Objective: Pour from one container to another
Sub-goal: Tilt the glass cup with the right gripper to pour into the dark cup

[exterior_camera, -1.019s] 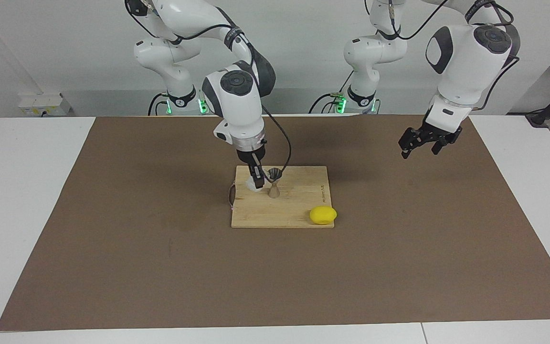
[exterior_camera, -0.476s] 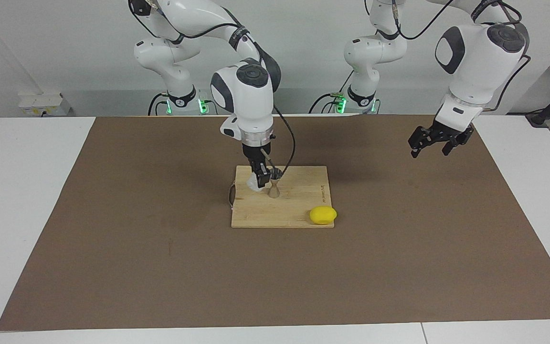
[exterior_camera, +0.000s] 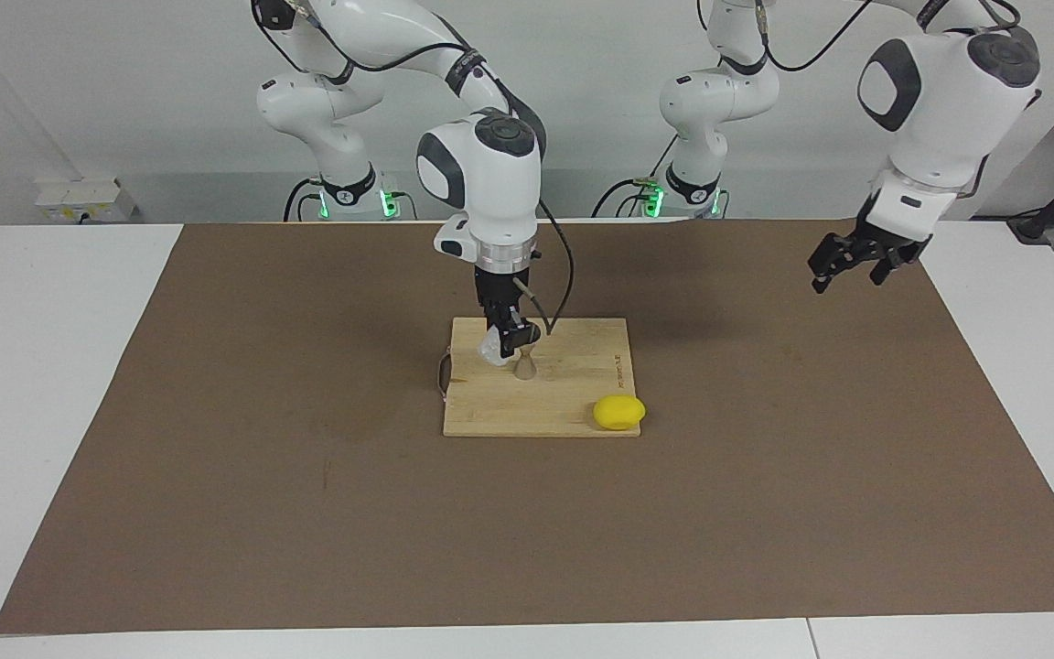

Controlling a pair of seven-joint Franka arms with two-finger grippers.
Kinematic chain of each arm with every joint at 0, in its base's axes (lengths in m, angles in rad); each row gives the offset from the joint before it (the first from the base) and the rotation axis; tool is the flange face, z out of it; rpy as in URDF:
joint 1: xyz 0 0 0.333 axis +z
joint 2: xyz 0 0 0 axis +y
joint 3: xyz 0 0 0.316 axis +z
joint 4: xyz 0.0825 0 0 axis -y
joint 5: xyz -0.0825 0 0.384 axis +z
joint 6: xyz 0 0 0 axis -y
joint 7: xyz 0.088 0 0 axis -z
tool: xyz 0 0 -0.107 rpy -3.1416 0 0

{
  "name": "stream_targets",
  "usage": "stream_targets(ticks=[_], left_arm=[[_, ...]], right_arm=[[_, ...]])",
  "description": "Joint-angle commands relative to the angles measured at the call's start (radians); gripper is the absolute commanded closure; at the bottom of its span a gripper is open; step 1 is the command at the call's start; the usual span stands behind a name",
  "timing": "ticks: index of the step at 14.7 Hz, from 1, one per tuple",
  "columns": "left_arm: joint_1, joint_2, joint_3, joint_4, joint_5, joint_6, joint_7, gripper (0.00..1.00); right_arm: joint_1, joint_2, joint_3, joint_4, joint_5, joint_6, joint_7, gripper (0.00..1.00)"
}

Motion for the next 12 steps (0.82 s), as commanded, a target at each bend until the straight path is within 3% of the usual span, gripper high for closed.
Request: stream_targets(ticks=[1,5,12], left_arm=[[0.020,-0.007,-0.004,0.009,0.009,0.007,-0.004,0.00],[0.020,0.022,-0.004,0.060,0.010,0.019,-0.007,0.00],[-0.019,0.021,-0.012,0.055,0.013,0.006,-0.117,0.00]], right_arm=[[0.014,0.002,0.000,0.003,-0.043,0.009,0.032,1.00],[0.020,0.000,0.000,0.002,-0.057,0.008,0.032,1.00],[0.020,0.000,0.001,0.005,-0.066,0.003,0.030,1.00]])
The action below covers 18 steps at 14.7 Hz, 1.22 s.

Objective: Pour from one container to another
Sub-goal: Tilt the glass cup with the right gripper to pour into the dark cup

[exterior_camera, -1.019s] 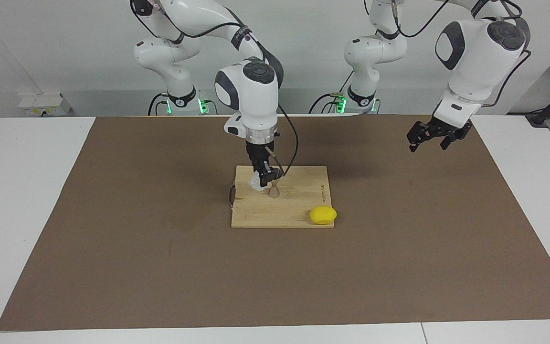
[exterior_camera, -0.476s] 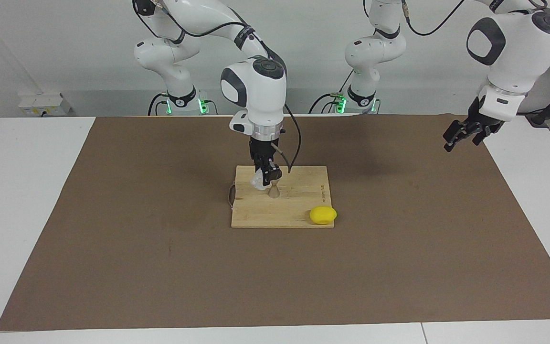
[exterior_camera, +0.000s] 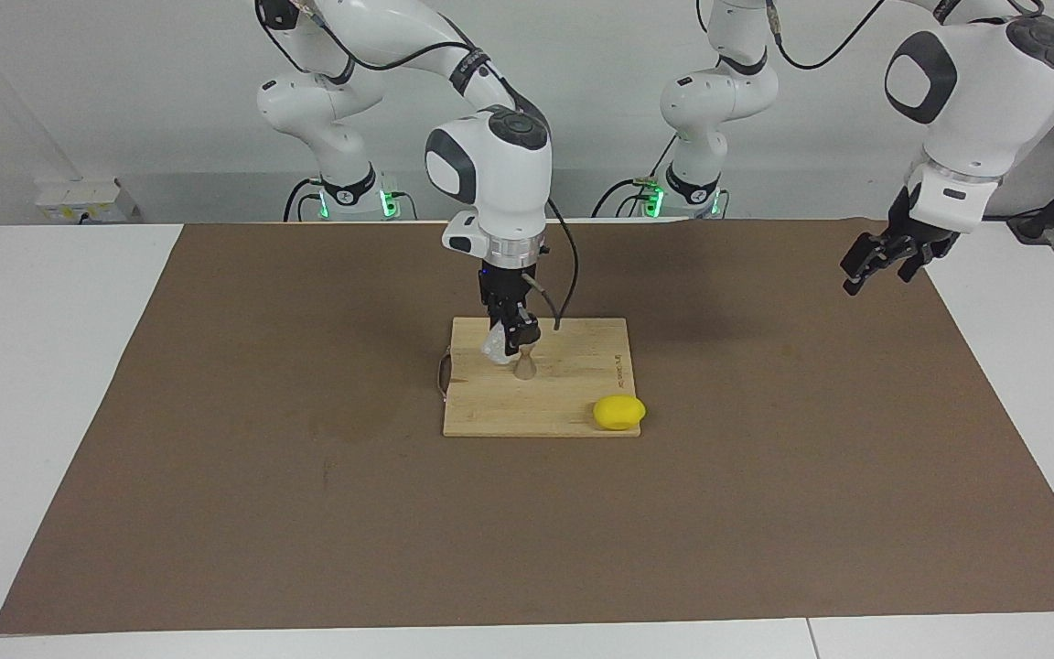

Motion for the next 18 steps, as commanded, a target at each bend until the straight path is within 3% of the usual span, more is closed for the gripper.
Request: stream_targets(ticks=[1,13,18], left_arm=[[-0.023,0.006,0.000,0.009,0.014,-0.002,-0.072,0.00],[-0.070,-0.022,-0.002,-0.006,0.012,-0.065,-0.078,0.00],[-0.074,-0.023,-0.002,-0.010,0.012,-0.079,-0.081,0.00]], right_arm=[[0.002,0.000,0.000,0.005,-0.040,0.003,0.030,1.00],[0.006,-0.010,0.001,-0.007,-0.093,0.002,0.032,1.00],[0.002,-0.001,0.003,0.003,-0.014,0.012,0.074,1.00]])
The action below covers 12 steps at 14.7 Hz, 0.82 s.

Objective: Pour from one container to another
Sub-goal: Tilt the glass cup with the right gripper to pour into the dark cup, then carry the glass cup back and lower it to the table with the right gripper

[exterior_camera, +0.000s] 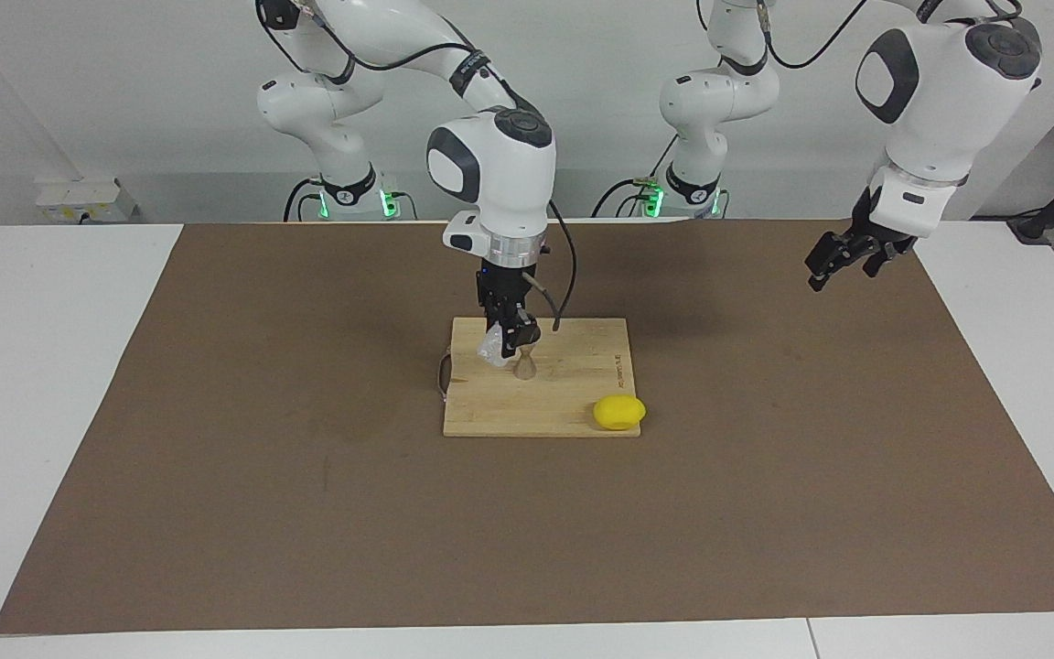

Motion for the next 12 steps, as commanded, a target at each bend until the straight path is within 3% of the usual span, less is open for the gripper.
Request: stream_targets(ticks=[1,12], left_arm=[[-0.012,-0.016,0.008,-0.009,0.012,-0.007,-0.005,0.00],[-0.003,-0.016,0.011,-0.009,0.012,-0.013,-0.008,0.00]], right_arm=[[-0.007,0.000,0.003,0.008,0.062,0.012,0.029,1.00],[-0.116,0.011,0.001,-0.001,0.332,0.009,0.003,1.00]])
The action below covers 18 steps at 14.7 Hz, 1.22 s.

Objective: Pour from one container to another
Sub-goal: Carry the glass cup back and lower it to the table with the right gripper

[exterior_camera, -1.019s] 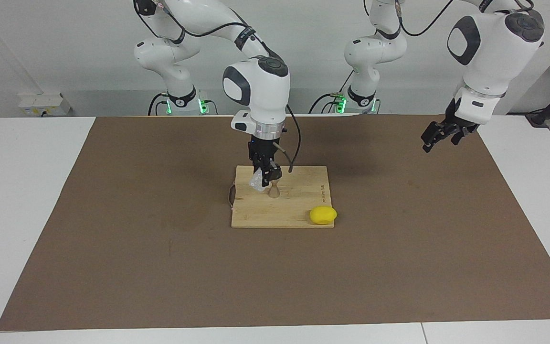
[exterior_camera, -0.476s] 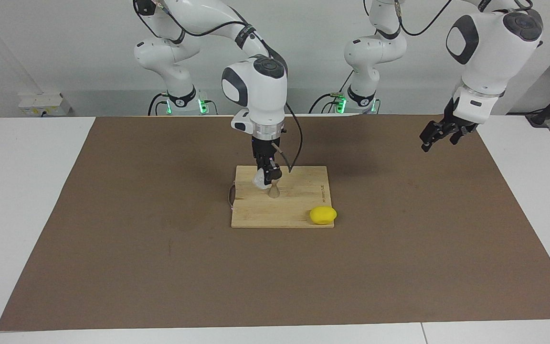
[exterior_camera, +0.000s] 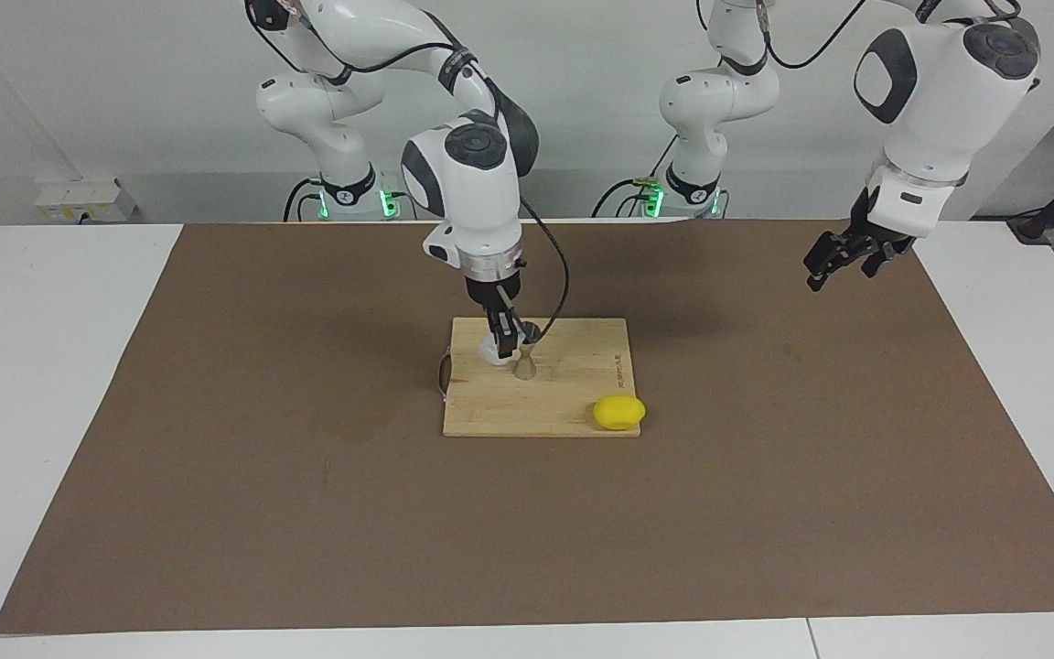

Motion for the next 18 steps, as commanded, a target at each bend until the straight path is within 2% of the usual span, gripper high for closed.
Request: stream_targets(ticks=[1,4,9,11,12,14,18], left_arm=[[0.000,-0.018,0.007,-0.007,0.012,-0.014,-0.007,0.00],[0.006,-0.016,0.014,-0.007,0.012,0.002,-0.004,0.00],[-0.014,-0.010,0.018,-0.006,0.013,0.019,-0.007,0.00],[-0.044,-0.007,0.062,-0.007,0.015,0.051,-0.005,0.00],[-0.093,-0.001,0.113,0.002,0.015,0.050,-0.003,0.00],[-0.182,-0.001,0.196,0.008,0.015,0.053,-0.005,0.00],[-0.164,0.001,0.193,0.019,0.015,0.058,0.009,0.00]], right_arm=[[-0.055,0.006,0.008,-0.013,0.089,0.008,-0.023,1.00],[-0.125,-0.006,0.008,-0.065,0.230,0.009,-0.078,1.00],[-0.286,-0.059,0.008,-0.226,0.500,0.047,-0.293,1.00],[-0.346,-0.075,0.008,-0.289,0.576,0.047,-0.417,1.00],[-0.377,-0.081,0.008,-0.315,0.621,0.046,-0.466,1.00],[-0.434,-0.090,0.008,-0.355,0.678,0.044,-0.564,1.00],[-0.541,-0.072,0.007,-0.384,0.720,0.017,-0.718,1.00]])
